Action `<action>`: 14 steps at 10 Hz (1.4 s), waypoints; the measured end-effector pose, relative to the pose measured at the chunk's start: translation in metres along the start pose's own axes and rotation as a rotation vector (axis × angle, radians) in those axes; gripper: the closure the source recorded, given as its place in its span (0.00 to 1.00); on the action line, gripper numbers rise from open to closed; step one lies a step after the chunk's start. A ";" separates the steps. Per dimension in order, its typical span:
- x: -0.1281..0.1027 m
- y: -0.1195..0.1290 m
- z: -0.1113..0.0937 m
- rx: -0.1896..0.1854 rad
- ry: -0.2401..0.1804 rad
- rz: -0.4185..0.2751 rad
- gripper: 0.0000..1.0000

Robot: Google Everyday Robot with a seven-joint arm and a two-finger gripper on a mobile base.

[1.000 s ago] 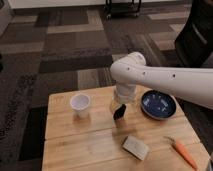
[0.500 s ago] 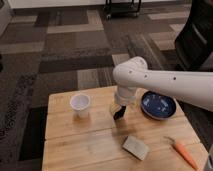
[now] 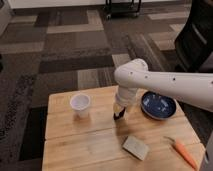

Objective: Place the eraser on the white sponge

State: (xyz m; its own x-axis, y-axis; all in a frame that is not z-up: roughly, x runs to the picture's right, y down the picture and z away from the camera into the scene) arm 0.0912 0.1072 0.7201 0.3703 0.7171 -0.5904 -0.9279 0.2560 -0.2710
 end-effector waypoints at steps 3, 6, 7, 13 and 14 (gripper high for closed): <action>-0.001 0.002 -0.001 -0.002 -0.002 -0.008 1.00; -0.002 0.006 -0.008 0.006 -0.016 -0.025 1.00; -0.002 0.007 -0.010 0.008 -0.018 -0.028 0.99; -0.002 -0.028 -0.038 0.090 0.002 0.158 0.26; -0.004 -0.029 -0.038 0.090 0.005 0.168 0.22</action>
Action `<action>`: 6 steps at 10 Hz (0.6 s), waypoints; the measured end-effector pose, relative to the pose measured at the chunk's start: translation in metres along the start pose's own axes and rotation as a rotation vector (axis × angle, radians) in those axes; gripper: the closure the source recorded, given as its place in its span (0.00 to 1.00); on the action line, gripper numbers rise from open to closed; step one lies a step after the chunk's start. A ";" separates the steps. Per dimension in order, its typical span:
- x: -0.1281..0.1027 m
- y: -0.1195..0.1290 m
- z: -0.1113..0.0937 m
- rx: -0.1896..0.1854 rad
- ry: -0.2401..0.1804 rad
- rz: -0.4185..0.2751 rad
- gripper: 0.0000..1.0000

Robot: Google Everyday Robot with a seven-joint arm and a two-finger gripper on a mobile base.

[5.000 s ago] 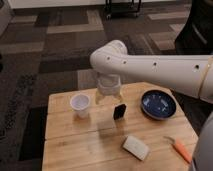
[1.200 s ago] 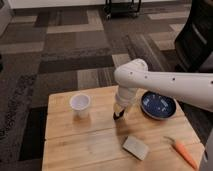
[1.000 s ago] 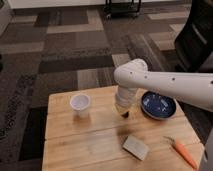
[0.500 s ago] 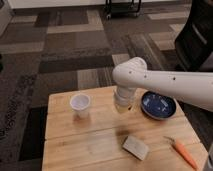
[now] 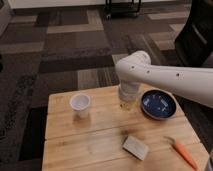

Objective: Place the eraser on the white sponge

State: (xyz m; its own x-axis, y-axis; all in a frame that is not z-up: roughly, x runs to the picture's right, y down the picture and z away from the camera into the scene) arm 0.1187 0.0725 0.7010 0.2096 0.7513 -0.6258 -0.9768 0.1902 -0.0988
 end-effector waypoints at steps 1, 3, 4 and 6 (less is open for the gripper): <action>-0.003 -0.002 0.000 0.002 0.006 0.018 0.20; -0.013 -0.003 0.001 0.005 0.015 0.065 0.20; -0.020 -0.001 0.002 0.008 0.020 0.102 0.20; -0.030 -0.005 0.000 0.019 0.018 0.197 0.20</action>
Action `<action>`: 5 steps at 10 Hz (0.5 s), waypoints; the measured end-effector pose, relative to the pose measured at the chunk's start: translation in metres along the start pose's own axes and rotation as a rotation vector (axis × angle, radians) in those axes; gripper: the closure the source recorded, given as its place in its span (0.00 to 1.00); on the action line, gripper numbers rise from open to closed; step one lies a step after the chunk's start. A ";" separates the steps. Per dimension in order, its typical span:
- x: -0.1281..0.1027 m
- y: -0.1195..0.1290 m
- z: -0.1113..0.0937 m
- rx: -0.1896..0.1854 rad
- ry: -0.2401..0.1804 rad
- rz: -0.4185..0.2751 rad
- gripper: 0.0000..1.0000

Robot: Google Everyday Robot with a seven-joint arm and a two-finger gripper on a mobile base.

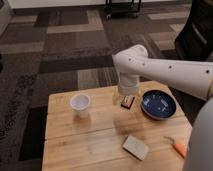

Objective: Place the eraser on the white sponge

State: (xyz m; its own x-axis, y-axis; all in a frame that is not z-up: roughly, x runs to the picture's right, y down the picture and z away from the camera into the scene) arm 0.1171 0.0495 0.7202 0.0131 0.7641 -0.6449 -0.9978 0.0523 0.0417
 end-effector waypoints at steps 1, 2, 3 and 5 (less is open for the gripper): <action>-0.007 0.001 -0.002 0.007 -0.004 0.081 0.20; -0.011 0.000 -0.003 0.014 -0.005 0.135 0.20; -0.014 -0.005 -0.004 0.027 -0.010 0.214 0.20; -0.021 -0.011 -0.006 0.047 -0.028 0.336 0.20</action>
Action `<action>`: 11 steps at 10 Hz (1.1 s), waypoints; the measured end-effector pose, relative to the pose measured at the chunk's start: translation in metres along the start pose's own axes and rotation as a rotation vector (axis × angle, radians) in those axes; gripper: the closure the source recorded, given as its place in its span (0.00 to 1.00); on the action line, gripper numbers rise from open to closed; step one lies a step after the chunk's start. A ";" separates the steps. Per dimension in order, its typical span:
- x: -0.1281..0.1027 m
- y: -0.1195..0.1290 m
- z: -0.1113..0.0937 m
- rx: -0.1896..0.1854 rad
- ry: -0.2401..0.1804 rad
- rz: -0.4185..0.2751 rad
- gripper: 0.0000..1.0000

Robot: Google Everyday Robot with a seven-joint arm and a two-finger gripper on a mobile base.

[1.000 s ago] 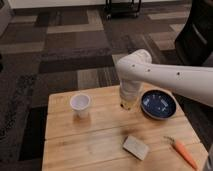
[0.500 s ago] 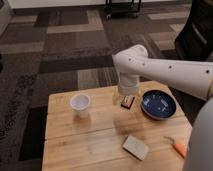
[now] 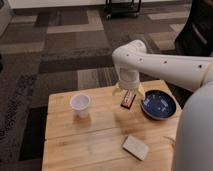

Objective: Place the eraser on the white sponge

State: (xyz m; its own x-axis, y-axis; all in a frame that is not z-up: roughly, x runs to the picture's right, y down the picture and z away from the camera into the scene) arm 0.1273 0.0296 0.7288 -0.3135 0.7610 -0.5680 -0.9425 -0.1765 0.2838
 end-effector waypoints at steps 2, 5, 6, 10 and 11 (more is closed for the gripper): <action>-0.001 -0.001 0.000 0.003 -0.003 0.018 0.20; -0.001 -0.001 0.000 0.003 -0.003 0.017 0.20; -0.001 -0.001 0.000 0.003 -0.003 0.017 0.20; -0.016 0.018 0.009 -0.053 -0.004 0.014 0.20; -0.022 0.027 0.016 -0.079 0.009 0.000 0.20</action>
State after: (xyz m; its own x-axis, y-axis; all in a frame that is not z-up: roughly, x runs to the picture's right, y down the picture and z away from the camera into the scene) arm 0.1106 0.0181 0.7618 -0.3147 0.7553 -0.5749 -0.9484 -0.2258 0.2224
